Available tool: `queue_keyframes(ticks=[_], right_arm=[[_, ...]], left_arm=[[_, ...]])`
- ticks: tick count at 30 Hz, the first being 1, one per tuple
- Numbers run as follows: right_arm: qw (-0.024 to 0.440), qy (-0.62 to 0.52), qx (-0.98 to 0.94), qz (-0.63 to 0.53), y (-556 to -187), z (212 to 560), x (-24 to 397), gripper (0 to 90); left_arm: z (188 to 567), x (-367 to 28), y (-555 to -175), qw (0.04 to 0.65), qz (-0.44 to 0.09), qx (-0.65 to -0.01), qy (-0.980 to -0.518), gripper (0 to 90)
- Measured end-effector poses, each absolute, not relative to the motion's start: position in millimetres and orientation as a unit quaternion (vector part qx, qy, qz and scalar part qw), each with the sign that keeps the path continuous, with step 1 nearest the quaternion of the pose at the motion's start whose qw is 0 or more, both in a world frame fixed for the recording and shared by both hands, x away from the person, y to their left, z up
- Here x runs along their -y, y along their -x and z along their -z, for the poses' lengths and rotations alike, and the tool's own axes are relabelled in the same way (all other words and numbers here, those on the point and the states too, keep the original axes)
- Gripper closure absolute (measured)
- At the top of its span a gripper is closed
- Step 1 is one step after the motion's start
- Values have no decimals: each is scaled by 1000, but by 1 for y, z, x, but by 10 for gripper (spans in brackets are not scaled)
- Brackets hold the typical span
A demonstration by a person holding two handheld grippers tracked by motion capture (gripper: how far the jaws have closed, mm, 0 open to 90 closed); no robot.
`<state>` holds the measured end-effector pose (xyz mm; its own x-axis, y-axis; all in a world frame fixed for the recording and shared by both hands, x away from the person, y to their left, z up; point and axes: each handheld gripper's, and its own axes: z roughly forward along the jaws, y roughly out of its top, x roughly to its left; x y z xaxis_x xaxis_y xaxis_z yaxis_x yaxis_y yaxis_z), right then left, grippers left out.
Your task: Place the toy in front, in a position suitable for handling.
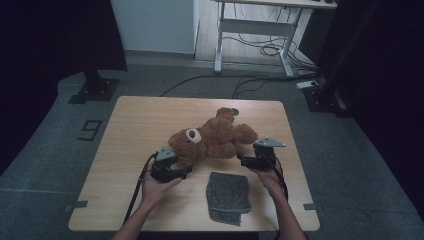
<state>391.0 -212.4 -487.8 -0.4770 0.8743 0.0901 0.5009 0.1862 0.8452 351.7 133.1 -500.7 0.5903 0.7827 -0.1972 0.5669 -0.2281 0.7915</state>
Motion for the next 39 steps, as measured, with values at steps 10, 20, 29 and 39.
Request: queue_keyframes(ticks=[10,20,29,39], right_arm=[[229,-475,-733,-430,-414,479,226,191],[221,-480,-739,-418,-440,490,233,163],[202,-488,-739,-418,-461,496,232,173],[196,-482,-756,-397,-475,508,225,424]], left_arm=[[508,-130,-359,435,-143,-446,-769,387],[513,-133,-365,417,-153,-461,-768,419],[515,-137,-367,430,-141,-460,-764,521],[515,-140,-368,437,-136,-448,-768,714]])
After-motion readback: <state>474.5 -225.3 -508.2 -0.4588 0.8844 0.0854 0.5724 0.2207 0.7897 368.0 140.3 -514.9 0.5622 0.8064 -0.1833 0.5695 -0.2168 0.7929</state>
